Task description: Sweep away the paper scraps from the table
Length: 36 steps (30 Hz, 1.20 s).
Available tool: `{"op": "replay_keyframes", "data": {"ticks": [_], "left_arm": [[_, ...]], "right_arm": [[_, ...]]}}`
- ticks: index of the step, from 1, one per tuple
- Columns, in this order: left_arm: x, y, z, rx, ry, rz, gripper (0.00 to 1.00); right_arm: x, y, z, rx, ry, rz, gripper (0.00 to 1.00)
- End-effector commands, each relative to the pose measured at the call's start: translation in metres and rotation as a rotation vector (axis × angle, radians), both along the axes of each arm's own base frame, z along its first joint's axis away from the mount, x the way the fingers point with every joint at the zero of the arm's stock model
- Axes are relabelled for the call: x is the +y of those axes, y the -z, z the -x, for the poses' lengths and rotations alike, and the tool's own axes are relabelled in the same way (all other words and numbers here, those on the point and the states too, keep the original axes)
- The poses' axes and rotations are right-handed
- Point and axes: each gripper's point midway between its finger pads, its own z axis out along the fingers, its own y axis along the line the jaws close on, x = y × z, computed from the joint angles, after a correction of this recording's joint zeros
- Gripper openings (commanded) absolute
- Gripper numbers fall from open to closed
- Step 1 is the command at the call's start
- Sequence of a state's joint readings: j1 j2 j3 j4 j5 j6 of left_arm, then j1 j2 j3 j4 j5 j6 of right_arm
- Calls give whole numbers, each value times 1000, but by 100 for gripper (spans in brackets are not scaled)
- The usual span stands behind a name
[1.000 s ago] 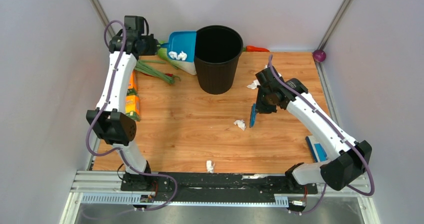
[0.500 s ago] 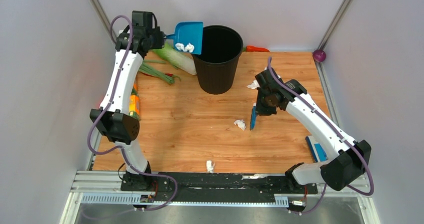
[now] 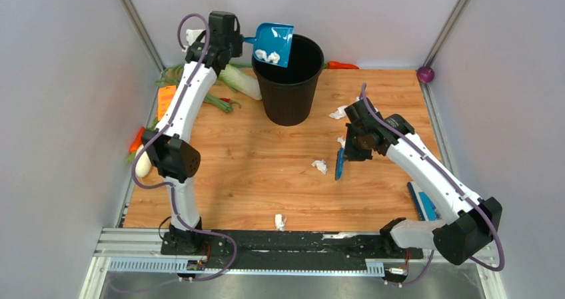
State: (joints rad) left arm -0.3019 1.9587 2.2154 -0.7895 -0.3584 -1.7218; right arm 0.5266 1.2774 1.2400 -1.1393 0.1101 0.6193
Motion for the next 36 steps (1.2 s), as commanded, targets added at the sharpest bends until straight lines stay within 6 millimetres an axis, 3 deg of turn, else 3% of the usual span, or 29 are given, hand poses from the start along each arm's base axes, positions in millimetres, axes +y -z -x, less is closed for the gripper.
{"op": "replay_keyframes", "data": {"ticks": [1, 4, 5, 6, 7, 8, 11, 17, 18, 19, 20, 24, 30, 34, 35, 36], "left_arm": [[-8, -44, -21, -193, -4, -90, 0], [-22, -52, -37, -322, 38, -103, 0], [-28, -67, -41, -403, 57, -104, 0], [-31, -60, -45, -409, 73, -120, 0], [-34, -71, -47, -470, 86, -132, 0], [-36, -70, -49, -489, 101, -155, 0], [-50, -94, -51, -621, 177, -278, 0], [-71, -118, -53, -772, 304, -474, 0], [-79, -134, -52, -812, 325, -515, 0], [-84, -122, -55, -770, 363, -612, 0], [-90, -131, -54, -794, 375, -677, 0], [-101, -134, -48, -822, 417, -810, 0], [-98, -138, -41, -793, 382, -824, 0], [-87, -145, -35, -739, 313, -736, 0], [-82, -156, -28, -738, 283, -722, 0], [-74, -146, -28, -668, 254, -697, 0]], "right_arm": [[2, -11, 2, -42, -4, -45, 0], [1, -13, 4, -44, -4, -47, 0], [1, -14, 4, -45, -4, -49, 0], [1, -16, 3, -49, -6, -47, 0], [1, -19, 2, -55, -4, -46, 0], [1, -22, 1, -62, -7, -49, 0], [2, -30, -4, -78, -12, -47, 0], [4, -36, -10, -85, -22, -34, 0], [4, -36, -11, -85, -21, -32, 0], [4, -37, -11, -86, -21, -32, 0], [4, -37, -11, -85, -21, -32, 0], [3, -38, -11, -87, -15, -31, 0], [1, -41, -12, -89, 0, -26, 0], [2, -46, -16, -102, 2, -22, 0], [1, -47, -17, -105, 4, -19, 0], [2, -49, -18, -109, 3, -19, 0]]}}
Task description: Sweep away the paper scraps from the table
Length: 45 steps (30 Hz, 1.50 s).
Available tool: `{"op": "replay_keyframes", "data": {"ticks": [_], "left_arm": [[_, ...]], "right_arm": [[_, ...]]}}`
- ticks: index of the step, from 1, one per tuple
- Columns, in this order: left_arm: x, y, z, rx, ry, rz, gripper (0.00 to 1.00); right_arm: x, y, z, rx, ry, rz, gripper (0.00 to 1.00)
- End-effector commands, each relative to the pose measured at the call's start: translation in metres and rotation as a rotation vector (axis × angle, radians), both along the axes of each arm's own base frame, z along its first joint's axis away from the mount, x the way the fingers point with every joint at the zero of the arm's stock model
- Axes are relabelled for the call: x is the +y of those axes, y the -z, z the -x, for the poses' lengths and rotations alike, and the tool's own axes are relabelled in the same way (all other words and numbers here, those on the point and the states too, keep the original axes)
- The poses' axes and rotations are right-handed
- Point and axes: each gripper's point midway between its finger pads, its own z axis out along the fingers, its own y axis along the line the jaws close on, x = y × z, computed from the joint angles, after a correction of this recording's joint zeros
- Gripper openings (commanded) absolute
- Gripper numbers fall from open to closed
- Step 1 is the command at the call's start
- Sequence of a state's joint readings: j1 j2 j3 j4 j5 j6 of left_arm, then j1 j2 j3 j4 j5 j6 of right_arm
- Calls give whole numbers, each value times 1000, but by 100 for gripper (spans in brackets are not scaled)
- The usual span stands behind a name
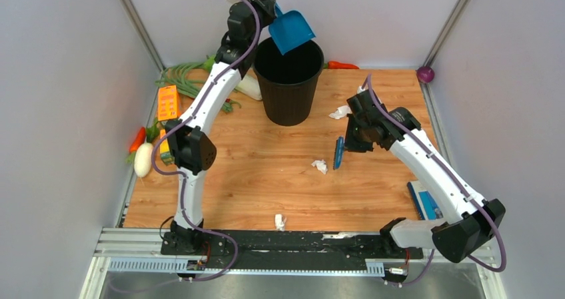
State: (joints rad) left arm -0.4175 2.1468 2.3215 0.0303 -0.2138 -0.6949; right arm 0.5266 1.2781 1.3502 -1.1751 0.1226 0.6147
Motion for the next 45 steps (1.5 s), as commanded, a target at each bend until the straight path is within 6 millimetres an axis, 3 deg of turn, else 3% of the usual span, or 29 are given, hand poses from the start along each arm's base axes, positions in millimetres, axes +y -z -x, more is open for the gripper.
{"op": "replay_keyframes", "data": {"ticks": [1, 2, 6, 10, 12, 14, 19, 20, 21, 22, 24, 28, 32, 35, 45], "left_arm": [[39, -54, 34, 0, -134, 128, 0], [53, -49, 36, 48, -199, 177, 0], [92, -84, 69, 32, -316, 364, 0], [116, -109, 93, -3, -375, 479, 0], [129, -117, 108, 7, -410, 507, 0], [145, -106, 124, 72, -479, 527, 0], [188, -41, 170, 256, -674, 503, 0], [194, -20, 177, 297, -694, 492, 0], [197, -17, 189, 318, -677, 503, 0], [202, 6, 190, 366, -698, 487, 0], [208, 30, 201, 435, -711, 461, 0], [219, 69, 225, 545, -750, 366, 0], [216, 104, 242, 614, -719, 348, 0], [209, 145, 255, 726, -695, 335, 0], [183, 262, 278, 1123, -683, 220, 0]], "right_arm": [[-2, -16, -9, -40, 3, 9, 0], [-2, -17, -10, -45, 3, 8, 0], [-3, -18, -14, -53, 5, 22, 0], [-6, -23, -21, -71, 3, 43, 0], [-9, -28, -28, -88, 7, 52, 0], [-12, -39, -38, -115, 10, 53, 0], [-19, -58, -71, -168, 6, 86, 0], [-21, -59, -77, -174, 6, 95, 0], [-24, -58, -82, -174, 8, 104, 0], [-25, -56, -85, -173, 7, 111, 0], [-24, -48, -88, -161, -1, 102, 0], [-8, -35, -83, -146, -53, 24, 0], [-8, -21, -78, -153, -48, 4, 0], [-10, -8, -69, -119, -50, 12, 0], [-25, 6, -31, -2, -78, 58, 0]]}}
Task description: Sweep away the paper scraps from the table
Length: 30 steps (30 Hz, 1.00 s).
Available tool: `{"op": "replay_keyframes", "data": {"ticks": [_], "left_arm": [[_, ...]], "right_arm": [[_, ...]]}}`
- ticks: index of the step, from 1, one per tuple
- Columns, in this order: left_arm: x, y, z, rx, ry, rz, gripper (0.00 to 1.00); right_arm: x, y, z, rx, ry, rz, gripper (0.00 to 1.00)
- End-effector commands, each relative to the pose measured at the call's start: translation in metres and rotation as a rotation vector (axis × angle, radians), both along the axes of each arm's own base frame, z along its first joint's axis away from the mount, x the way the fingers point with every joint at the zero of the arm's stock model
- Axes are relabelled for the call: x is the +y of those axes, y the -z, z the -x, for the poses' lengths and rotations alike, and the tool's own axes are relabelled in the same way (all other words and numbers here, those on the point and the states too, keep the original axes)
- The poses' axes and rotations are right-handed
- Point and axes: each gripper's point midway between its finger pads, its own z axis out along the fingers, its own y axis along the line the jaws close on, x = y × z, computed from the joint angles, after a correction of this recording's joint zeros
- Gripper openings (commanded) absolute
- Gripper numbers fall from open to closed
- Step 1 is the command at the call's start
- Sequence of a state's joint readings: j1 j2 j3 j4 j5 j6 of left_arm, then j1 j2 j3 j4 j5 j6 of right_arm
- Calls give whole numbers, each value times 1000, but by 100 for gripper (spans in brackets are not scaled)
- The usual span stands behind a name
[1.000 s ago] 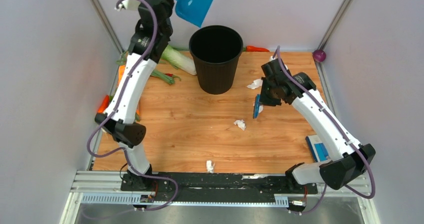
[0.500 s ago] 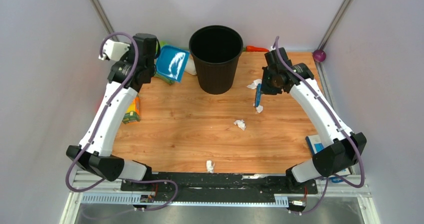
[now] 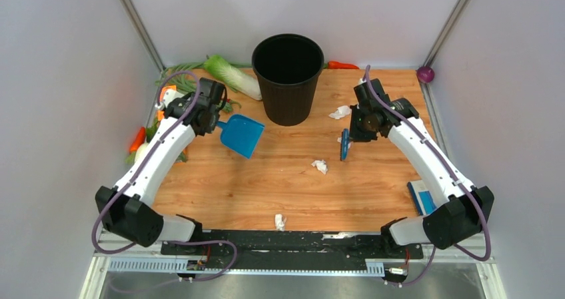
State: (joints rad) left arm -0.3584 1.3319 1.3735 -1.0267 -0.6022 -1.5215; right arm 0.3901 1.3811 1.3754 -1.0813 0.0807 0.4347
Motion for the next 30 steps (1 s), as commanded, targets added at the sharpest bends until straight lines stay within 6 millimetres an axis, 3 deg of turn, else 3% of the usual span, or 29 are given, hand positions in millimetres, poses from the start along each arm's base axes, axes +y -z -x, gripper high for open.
{"op": "replay_keyframes", "data": {"ticks": [1, 4, 9, 16, 24, 30], "left_arm": [[-19, 50, 12, 171, 34, 70, 0], [-27, 77, 13, 220, 57, 92, 0], [-44, 128, 16, 310, 97, 123, 0], [-66, 162, 8, 380, 142, 64, 0], [-82, 173, -4, 342, 155, 26, 0], [-86, 174, -15, 294, 114, -1, 0]], "right_arm": [[-6, -8, 17, 25, -36, 16, 0], [-9, -6, 22, 46, -33, 33, 0], [4, 11, 27, 125, -21, -7, 0], [34, 40, 18, 196, -56, 73, 0], [91, 50, 6, 219, -128, 50, 0], [131, 52, 8, 249, -171, 5, 0]]}}
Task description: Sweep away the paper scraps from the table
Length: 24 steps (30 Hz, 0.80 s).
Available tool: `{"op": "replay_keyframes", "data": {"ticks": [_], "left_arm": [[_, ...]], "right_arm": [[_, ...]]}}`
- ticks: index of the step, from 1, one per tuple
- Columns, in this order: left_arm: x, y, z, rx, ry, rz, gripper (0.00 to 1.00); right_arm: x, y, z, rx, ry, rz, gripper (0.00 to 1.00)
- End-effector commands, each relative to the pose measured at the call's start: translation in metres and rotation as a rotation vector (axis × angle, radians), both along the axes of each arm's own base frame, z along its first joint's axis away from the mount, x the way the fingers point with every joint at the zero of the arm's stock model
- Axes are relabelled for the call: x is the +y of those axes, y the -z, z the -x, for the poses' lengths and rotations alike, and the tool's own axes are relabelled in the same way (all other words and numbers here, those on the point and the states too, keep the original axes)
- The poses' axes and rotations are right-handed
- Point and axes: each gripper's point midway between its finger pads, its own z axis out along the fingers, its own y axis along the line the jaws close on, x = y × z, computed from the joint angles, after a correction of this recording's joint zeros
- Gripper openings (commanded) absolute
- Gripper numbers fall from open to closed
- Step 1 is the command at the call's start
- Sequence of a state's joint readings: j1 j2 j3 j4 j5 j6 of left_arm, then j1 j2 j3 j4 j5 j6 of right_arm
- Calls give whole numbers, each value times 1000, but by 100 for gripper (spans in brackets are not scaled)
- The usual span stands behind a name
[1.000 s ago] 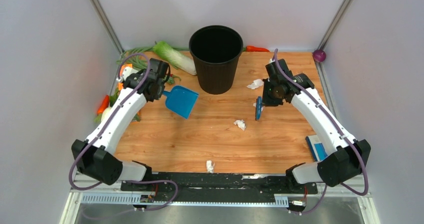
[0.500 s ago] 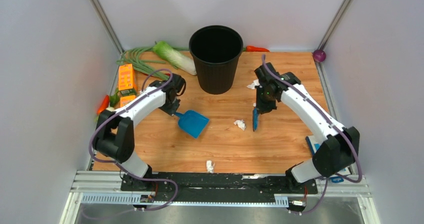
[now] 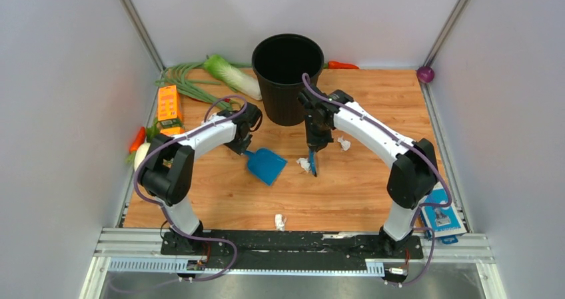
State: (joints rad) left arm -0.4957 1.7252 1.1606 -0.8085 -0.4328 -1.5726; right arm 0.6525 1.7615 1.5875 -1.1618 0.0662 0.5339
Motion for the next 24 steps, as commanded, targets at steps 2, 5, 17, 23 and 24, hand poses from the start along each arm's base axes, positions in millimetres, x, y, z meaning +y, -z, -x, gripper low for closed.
{"op": "replay_keyframes", "data": {"ticks": [2, 5, 17, 23, 24], "left_arm": [[-10, -17, -31, -127, -52, -16, 0], [-13, -18, -37, -137, -58, -23, 0], [-15, -19, -42, -139, 12, -80, 0], [-13, -18, -42, -148, 39, -95, 0], [-12, -18, -42, -150, 41, -101, 0]], "right_arm": [[40, -8, 2, 36, 17, -104, 0], [54, -12, 0, 38, 28, -137, 0], [94, -54, -5, 11, 88, -387, 0], [103, -68, -4, -17, 86, -503, 0], [101, -71, -4, -20, 90, -510, 0]]}}
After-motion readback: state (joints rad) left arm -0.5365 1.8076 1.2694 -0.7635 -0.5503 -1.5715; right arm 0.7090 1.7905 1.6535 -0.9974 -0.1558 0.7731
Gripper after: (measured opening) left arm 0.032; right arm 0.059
